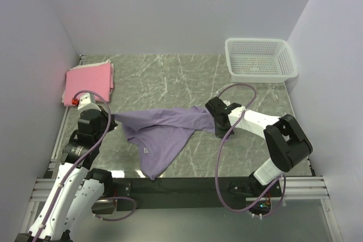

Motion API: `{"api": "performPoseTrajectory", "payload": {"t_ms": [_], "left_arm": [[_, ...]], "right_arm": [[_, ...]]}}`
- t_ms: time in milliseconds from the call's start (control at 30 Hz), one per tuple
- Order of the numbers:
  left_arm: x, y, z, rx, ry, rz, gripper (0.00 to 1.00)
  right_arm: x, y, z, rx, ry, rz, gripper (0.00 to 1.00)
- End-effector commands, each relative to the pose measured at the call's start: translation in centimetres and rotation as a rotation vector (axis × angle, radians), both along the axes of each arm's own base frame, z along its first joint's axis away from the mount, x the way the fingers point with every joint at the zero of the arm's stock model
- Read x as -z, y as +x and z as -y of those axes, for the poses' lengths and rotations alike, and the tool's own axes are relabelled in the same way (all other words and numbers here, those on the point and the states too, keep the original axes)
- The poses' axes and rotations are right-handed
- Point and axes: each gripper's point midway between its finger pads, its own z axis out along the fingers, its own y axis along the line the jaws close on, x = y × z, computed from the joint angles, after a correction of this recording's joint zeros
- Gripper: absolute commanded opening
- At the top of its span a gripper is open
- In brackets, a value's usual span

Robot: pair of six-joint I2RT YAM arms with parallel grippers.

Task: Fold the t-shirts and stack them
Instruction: Flatten the tshirt out

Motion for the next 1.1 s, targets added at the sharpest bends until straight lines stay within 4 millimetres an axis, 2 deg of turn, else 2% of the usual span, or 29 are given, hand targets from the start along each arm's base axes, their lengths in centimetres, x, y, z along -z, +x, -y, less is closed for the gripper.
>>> {"api": "performPoseTrajectory", "payload": {"t_ms": [0,67,100,133,167,233,267,300,333,367,400,433,467,500,533,567,600,667,767,867,900,967,1033,1067], "left_arm": [[-1.0,0.3,-0.5,-0.022,0.007,0.044,0.01],[-0.9,0.4,-0.5,-0.025,0.009,0.043,0.01],[-0.9,0.4,-0.6,-0.027,0.012,0.041,0.01],[-0.8,0.5,-0.6,-0.029,0.015,0.033,0.01],[-0.7,0.5,-0.7,-0.035,0.019,0.030,0.01],[-0.6,0.6,-0.8,-0.041,0.022,0.023,0.01],[-0.5,0.6,-0.9,-0.045,0.021,0.019,0.01],[-0.5,0.6,-0.9,-0.048,0.021,0.017,0.01],[-0.5,0.6,-0.9,-0.048,0.021,0.017,0.01],[-0.5,0.6,-0.9,-0.050,0.019,0.017,0.01],[-0.5,0.5,-1.0,-0.054,0.020,0.017,0.01],[-0.5,0.5,-1.0,-0.056,0.019,0.016,0.01],[-0.4,0.5,-1.1,-0.058,0.019,0.015,0.01],[-0.4,0.5,-1.0,-0.054,0.017,0.014,0.01],[-0.2,0.5,-0.9,-0.051,0.017,0.011,0.01],[-0.3,0.5,-0.9,-0.047,0.017,0.013,0.01],[-0.3,0.5,-0.7,-0.040,0.015,0.011,0.01],[-0.2,0.7,-0.5,-0.026,0.016,0.009,0.01],[-0.2,0.8,0.2,0.017,0.005,0.014,0.01],[0.0,0.9,1.2,0.076,-0.008,0.010,0.01],[-0.1,1.0,1.4,0.085,-0.011,0.017,0.01],[0.0,1.0,1.7,0.102,-0.013,0.010,0.01],[0.2,1.1,1.8,0.106,-0.011,0.000,0.01],[0.2,1.1,1.8,0.107,-0.011,0.000,0.01]], "right_arm": [[-1.7,1.0,-0.3,-0.003,0.009,0.043,0.00],[-3.4,1.7,-1.4,-0.004,0.097,0.060,0.00],[-5.0,2.2,-1.9,0.001,0.153,0.093,0.00],[-6.7,3.7,-1.6,0.040,0.222,0.125,0.00],[-7.8,3.8,-2.4,0.042,0.322,0.113,0.00],[-10.9,5.3,-2.0,0.076,0.456,0.165,0.00],[-11.8,6.6,0.1,0.151,0.490,0.201,0.00],[-13.0,6.8,0.0,0.155,0.579,0.209,0.00],[-13.2,7.0,0.6,0.197,0.628,0.210,0.00],[-13.7,7.8,1.5,0.238,0.690,0.242,0.00],[-14.5,8.5,3.5,0.311,0.774,0.279,0.00],[-13.3,8.0,4.5,0.417,0.829,0.264,0.00],[-13.9,9.2,6.9,0.488,0.869,0.358,0.00],[-13.7,9.2,7.7,0.535,0.906,0.377,0.00],[-12.4,8.4,7.8,0.612,0.962,0.345,0.01],[-12.4,8.7,8.6,0.639,0.974,0.388,0.02],[-11.1,8.1,9.3,0.727,0.987,0.375,0.02],[-10.5,8.1,9.9,0.763,0.992,0.407,0.02],[-8.2,7.1,10.8,0.798,0.894,0.379,0.13],[-6.7,6.1,11.2,0.780,0.819,0.354,0.19],[-6.3,5.8,11.3,0.771,0.796,0.355,0.27],[-5.6,5.2,11.0,0.759,0.759,0.343,0.32],[-5.0,4.9,11.8,0.759,0.672,0.347,0.37],[-4.8,4.5,11.5,0.745,0.640,0.335,0.44]]}}
